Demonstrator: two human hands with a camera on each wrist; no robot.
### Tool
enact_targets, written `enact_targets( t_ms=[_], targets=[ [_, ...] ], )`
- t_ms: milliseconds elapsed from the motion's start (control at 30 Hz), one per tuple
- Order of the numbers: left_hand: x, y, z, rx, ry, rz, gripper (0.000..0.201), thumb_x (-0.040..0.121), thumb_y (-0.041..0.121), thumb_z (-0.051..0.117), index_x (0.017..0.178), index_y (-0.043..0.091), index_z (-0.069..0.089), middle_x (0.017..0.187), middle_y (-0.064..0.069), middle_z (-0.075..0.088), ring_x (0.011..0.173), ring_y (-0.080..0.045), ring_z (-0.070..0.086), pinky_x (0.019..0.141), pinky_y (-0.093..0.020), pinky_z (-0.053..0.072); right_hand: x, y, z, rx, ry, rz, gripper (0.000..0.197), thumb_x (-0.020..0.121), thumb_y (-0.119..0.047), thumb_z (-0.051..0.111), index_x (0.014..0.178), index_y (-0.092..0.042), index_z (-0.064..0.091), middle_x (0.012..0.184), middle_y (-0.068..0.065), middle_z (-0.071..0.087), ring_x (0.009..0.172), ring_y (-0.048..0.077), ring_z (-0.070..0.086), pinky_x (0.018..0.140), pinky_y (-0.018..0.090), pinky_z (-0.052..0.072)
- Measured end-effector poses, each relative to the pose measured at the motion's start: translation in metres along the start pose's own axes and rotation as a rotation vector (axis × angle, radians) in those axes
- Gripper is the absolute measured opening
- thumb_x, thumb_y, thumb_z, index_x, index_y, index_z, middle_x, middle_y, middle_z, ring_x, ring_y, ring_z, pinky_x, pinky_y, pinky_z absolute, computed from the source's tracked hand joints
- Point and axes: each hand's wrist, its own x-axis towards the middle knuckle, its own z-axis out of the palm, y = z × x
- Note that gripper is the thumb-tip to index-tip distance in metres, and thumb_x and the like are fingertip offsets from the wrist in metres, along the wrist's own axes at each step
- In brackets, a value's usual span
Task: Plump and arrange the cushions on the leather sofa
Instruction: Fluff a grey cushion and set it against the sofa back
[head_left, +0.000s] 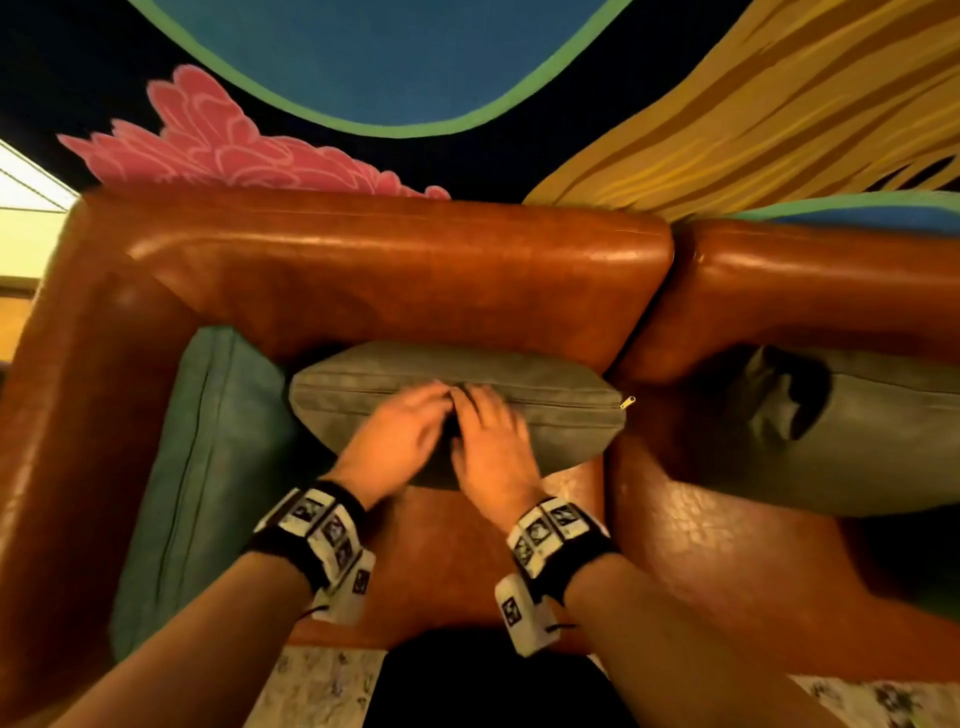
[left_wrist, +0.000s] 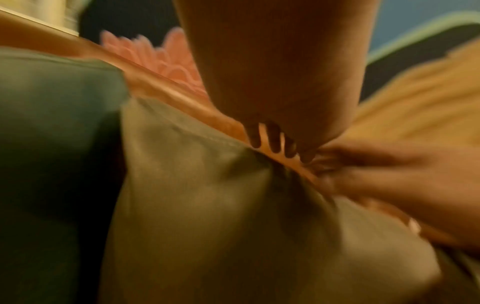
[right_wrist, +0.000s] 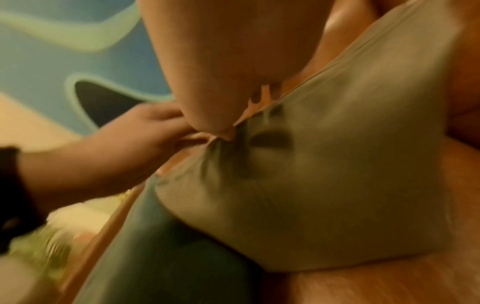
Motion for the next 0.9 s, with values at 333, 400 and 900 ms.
enact_targets(
  t_ms=[333, 400, 900],
  targets=[
    [-0.070, -0.108, -0.019, 0.385, 0.006, -0.490, 0.055, 0.104, 0.041, 0.031, 0.155, 0.019, 0.035, 0.158, -0.018, 0.037, 0.148, -0.040, 0.030, 0.123, -0.053, 0.007, -0.027, 0.110, -0.015, -0.192, 0.064, 0.467, 0.066, 0.101, -0.049, 0.039, 0.158, -0.033, 0.010, 0.168, 0.008, 0.002, 0.154, 0.034, 0.000, 0.118, 0.061, -0.001],
    [-0.067, -0.097, -0.030, 0.042, 0.170, -0.708, 0.059, 0.101, 0.041, 0.050, 0.147, 0.005, 0.043, 0.142, -0.025, 0.052, 0.130, -0.041, 0.050, 0.112, -0.052, 0.037, -0.028, 0.127, -0.023, 0.254, 0.178, 0.728, 0.073, 0.094, -0.048, 0.057, 0.155, -0.025, 0.027, 0.161, 0.015, 0.028, 0.147, 0.038, 0.028, 0.119, 0.054, 0.023],
    [0.002, -0.129, -0.078, -0.928, 0.209, -1.201, 0.014, 0.092, 0.012, 0.069, 0.087, 0.001, 0.062, 0.065, -0.012, 0.058, 0.047, -0.017, 0.059, 0.036, -0.018, 0.048, 0.043, 0.140, -0.062, 1.008, 0.306, 0.954, 0.027, 0.097, -0.030, 0.061, 0.092, -0.004, 0.062, 0.060, 0.015, 0.058, 0.046, 0.024, 0.062, 0.046, 0.036, 0.058]
  ],
)
